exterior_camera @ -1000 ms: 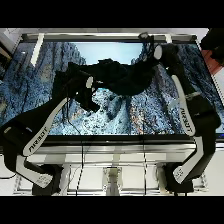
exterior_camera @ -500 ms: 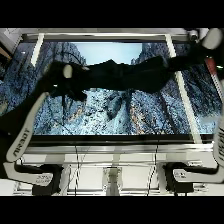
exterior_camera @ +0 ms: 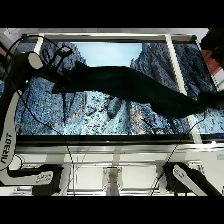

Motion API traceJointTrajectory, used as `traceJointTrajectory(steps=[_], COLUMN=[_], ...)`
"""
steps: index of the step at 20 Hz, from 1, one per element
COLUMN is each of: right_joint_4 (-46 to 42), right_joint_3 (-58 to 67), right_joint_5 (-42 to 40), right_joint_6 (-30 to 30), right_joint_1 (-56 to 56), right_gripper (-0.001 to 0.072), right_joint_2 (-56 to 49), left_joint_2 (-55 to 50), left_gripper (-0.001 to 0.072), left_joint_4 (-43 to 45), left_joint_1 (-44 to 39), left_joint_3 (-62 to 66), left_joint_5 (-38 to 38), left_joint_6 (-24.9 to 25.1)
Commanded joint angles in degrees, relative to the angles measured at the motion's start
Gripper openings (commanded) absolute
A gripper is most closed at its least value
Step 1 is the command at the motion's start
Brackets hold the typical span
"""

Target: Fold the clothes and pants, and hang the long-sleeved shirts on hangers.

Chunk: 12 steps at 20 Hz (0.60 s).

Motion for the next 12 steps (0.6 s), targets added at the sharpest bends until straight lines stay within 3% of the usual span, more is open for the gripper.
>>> traceJointTrajectory(steps=[1,7,9,10,12], right_joint_4=[-2.2,-2.5,-2.4,-2.4,-1.2], right_joint_3=[-9.7,-16.2,-16.2,-16.2,-16.2], right_joint_5=[-3.8,-7.3,-7.8,-8.1,-9.1], right_joint_6=[-0.5,-3.6,-4.6,-4.8,-4.7], right_joint_1=[-8.7,-19.1,-20.1,-20.1,-20.1], right_gripper=[0.0022,0.0022,0.0022,0.0022,0.0022], right_joint_2=[2.1,2.1,2.1,2.1,2.1], left_joint_2=[-1.4,-8.7,-10.8,-11.2,-11.3], left_gripper=[0.0415,0.0416,0.0435,0.0518,0.0542], left_joint_4=[-8.2,-10.1,-4.1,0.9,12.6], left_joint_1=[0.5,0.5,0.3,0.3,0.3], left_joint_3=[0.1,0.1,0.1,0.1,0.1], left_joint_5=[6.7,8.3,8.1,8.0,6.2], left_joint_6=[5.1,5.1,5.2,5.2,5.1])
